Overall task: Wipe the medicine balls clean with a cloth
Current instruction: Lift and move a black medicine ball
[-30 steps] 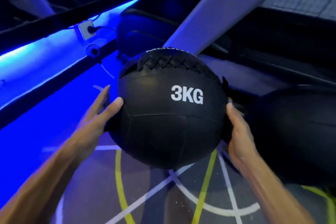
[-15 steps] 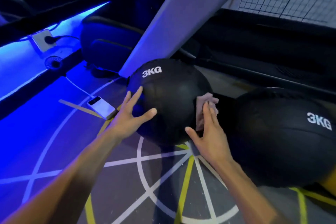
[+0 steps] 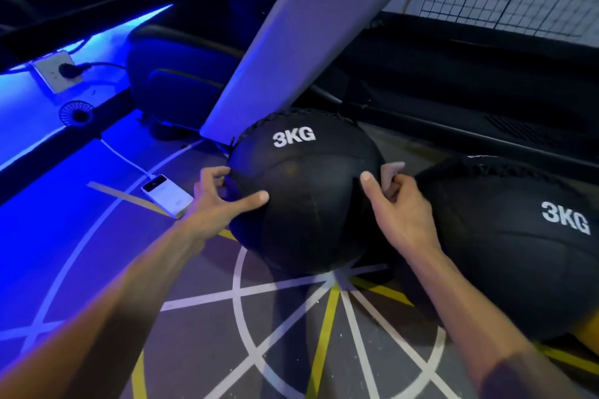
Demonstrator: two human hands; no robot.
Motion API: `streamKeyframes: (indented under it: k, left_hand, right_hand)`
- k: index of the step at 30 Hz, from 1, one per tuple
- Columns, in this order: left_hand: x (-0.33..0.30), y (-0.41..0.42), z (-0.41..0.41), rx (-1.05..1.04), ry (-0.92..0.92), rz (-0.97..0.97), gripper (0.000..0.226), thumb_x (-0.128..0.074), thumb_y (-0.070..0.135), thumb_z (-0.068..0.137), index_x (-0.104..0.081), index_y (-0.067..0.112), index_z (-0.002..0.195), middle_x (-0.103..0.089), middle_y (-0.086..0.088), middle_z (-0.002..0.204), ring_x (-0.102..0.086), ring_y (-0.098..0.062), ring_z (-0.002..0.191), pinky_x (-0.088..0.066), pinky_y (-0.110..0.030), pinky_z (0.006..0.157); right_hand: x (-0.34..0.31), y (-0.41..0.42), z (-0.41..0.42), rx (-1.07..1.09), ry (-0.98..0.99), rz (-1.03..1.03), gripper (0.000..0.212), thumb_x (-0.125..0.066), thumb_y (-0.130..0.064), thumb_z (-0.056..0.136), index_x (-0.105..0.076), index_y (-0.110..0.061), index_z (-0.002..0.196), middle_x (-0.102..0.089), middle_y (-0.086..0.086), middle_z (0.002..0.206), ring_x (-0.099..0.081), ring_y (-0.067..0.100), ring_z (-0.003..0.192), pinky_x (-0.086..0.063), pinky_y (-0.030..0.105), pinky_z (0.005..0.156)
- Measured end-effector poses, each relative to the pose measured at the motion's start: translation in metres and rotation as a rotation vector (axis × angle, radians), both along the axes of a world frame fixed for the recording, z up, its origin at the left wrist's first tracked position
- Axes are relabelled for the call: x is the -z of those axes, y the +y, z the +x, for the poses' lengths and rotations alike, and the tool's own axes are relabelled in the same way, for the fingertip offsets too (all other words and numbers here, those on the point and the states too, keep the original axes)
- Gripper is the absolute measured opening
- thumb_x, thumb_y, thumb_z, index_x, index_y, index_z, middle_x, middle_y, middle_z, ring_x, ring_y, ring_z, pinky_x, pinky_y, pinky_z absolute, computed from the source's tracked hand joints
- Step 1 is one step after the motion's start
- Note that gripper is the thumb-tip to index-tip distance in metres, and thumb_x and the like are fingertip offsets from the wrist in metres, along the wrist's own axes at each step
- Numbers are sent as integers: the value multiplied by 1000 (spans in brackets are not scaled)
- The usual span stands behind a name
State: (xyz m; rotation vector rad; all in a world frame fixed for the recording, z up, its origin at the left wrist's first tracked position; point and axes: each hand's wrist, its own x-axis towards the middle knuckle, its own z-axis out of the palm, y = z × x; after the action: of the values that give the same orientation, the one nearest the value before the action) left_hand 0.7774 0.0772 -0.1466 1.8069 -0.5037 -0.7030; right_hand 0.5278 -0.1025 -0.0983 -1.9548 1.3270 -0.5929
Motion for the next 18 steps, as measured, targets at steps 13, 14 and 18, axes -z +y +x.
streamKeyframes:
  k: [13,14,18]
  left_hand:
    - [10,1,-3,-31,466,-42,105,-75,91,37,-62,44,130,-76,10,92,-70,-13,64,-50,-28,56]
    - [13,4,-4,-31,460,-86,108,-77,91,33,-62,44,129,-76,11,92,-69,-11,62,-48,-25,54]
    - [1,-5,-6,83,301,-231,90,-81,86,41,-62,54,124,-72,25,118,-70,3,99,-54,-24,67]
  right_hand:
    - [-17,7,-3,12,-15,76,90,-84,-66,66,-49,-22,136,-58,-10,123,-57,7,106,-44,23,81]
    - [-12,12,-6,11,-25,77,89,-83,-66,66,-50,-22,135,-59,-10,122,-58,6,104,-44,22,79]
    - [5,32,-21,95,-61,61,62,-83,-64,68,-56,-21,104,-63,-7,102,-59,-1,85,-40,16,61]
